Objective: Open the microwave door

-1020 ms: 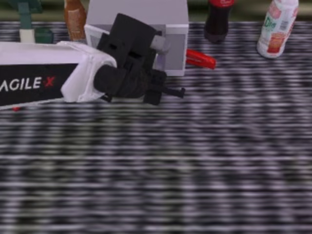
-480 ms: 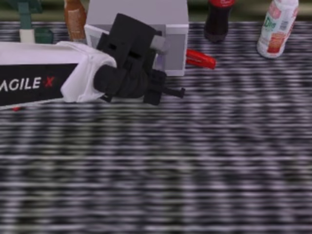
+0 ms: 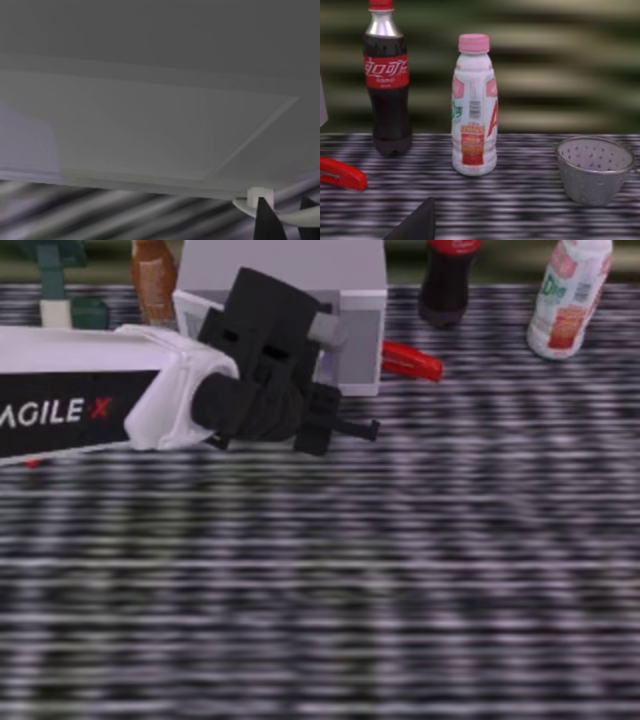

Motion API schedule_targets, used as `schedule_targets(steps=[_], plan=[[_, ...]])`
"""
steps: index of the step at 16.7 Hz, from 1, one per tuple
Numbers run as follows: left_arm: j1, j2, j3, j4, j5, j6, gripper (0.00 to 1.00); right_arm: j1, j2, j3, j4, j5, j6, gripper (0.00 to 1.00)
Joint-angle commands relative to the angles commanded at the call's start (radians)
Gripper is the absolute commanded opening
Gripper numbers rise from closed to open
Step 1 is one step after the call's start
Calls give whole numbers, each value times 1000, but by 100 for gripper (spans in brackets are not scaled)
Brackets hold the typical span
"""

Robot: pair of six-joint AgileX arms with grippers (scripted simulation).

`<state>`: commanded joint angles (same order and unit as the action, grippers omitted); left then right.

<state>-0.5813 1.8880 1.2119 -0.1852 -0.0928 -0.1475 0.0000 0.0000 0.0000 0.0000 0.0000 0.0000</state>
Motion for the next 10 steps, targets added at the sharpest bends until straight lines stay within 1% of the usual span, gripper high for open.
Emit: schedule_targets(steps=[6, 7, 10], plan=[[0, 0, 0, 0, 0, 0, 0, 0, 0, 0, 0, 0, 0, 100], [-8, 2, 4, -1, 8, -6, 0, 0, 0, 0, 0, 0, 0, 100], [1, -10, -13, 5, 21, 16, 0, 0, 0, 0, 0, 0, 0, 100]])
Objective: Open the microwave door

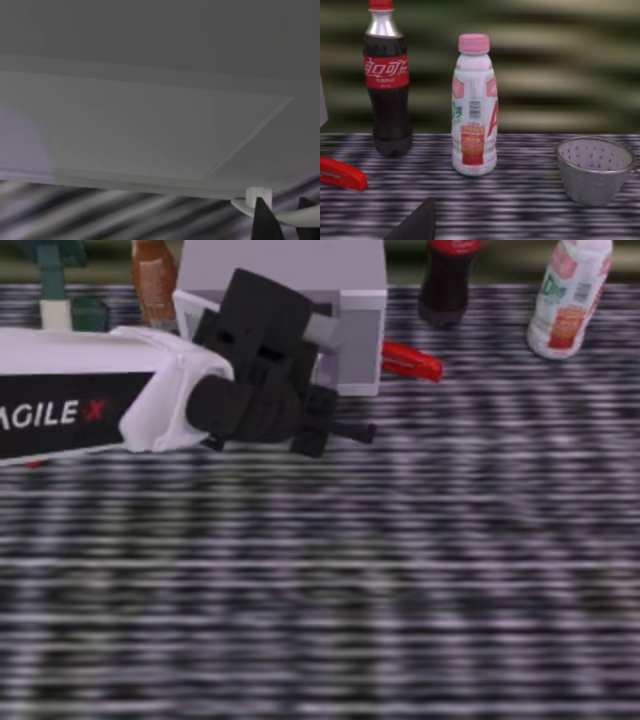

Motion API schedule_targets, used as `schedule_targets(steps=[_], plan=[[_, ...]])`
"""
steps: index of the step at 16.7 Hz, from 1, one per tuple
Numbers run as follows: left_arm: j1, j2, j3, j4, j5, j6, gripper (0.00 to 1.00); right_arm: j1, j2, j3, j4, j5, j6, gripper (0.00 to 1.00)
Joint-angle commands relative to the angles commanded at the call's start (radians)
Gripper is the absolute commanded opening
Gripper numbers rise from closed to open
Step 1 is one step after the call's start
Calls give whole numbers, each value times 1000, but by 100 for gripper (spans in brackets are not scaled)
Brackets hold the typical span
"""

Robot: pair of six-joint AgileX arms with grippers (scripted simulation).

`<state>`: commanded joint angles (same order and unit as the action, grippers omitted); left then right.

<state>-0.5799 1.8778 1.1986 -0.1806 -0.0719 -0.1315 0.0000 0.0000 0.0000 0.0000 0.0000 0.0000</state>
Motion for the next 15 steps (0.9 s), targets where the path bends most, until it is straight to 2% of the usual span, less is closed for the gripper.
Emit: schedule_targets(steps=[3, 15], plan=[[13, -15, -20, 8, 17, 28, 0, 0, 0, 0, 0, 0, 0, 100], [14, -15, -22, 8, 18, 30, 0, 0, 0, 0, 0, 0, 0, 100]])
